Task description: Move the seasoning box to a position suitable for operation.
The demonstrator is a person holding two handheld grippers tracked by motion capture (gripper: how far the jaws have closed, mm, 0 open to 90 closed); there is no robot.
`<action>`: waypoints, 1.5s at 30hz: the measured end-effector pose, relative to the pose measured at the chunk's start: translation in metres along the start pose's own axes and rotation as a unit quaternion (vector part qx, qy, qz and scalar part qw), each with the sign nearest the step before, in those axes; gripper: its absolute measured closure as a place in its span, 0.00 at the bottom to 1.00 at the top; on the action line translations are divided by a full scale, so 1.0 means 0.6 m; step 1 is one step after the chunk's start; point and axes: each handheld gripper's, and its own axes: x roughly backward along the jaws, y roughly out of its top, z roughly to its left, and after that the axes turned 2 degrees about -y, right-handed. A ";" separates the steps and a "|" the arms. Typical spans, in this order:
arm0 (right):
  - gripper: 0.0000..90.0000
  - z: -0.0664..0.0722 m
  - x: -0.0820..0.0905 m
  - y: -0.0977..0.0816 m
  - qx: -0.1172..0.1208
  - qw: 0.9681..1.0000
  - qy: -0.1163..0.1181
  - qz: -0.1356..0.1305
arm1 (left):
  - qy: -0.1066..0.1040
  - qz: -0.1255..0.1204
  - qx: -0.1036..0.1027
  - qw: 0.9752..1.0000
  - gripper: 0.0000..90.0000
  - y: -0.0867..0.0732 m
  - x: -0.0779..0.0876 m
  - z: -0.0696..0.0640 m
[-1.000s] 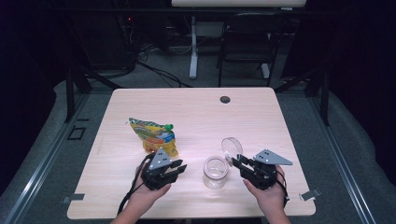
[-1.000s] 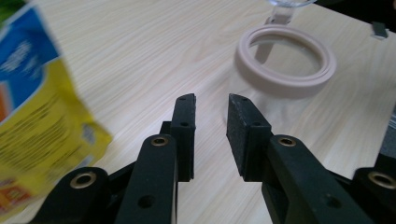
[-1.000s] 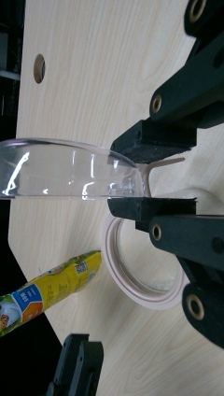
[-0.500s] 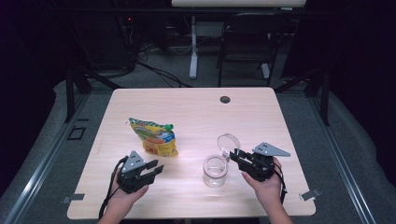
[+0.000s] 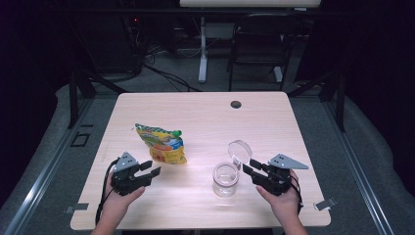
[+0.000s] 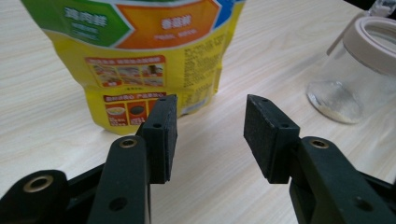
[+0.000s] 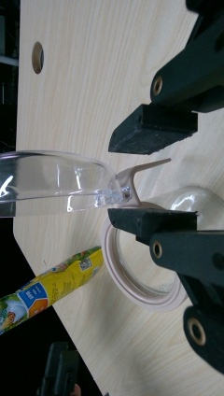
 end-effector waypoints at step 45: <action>0.65 -0.018 0.018 -0.018 -0.022 1.000 -0.008 -0.002 | -0.014 0.012 -0.003 1.000 0.54 0.086 -0.018 0.109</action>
